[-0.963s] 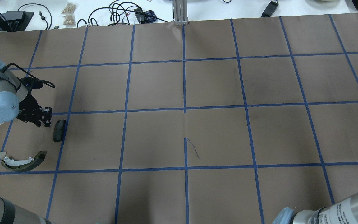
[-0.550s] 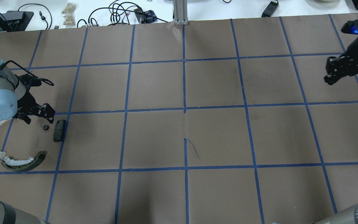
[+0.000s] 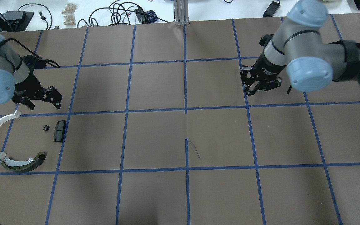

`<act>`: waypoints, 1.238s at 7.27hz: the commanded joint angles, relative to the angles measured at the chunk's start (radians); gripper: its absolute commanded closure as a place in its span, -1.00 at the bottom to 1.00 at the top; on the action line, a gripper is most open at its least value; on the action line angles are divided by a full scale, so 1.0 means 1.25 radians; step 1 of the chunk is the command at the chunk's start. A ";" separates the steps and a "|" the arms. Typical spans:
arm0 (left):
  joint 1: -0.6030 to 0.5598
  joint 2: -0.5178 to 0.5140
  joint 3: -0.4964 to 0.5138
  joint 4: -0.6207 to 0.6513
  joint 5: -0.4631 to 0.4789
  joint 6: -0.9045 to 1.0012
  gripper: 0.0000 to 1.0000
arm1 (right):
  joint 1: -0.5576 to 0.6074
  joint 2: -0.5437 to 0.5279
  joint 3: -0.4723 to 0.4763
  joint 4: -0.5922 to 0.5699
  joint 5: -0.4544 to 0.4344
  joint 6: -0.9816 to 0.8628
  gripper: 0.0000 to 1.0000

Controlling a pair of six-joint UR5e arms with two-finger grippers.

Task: Place bearing gear from tray to pile

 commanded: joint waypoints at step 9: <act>-0.316 0.202 0.182 -0.235 -0.142 -0.257 -1.00 | 0.305 0.154 0.079 -0.315 0.048 0.375 1.00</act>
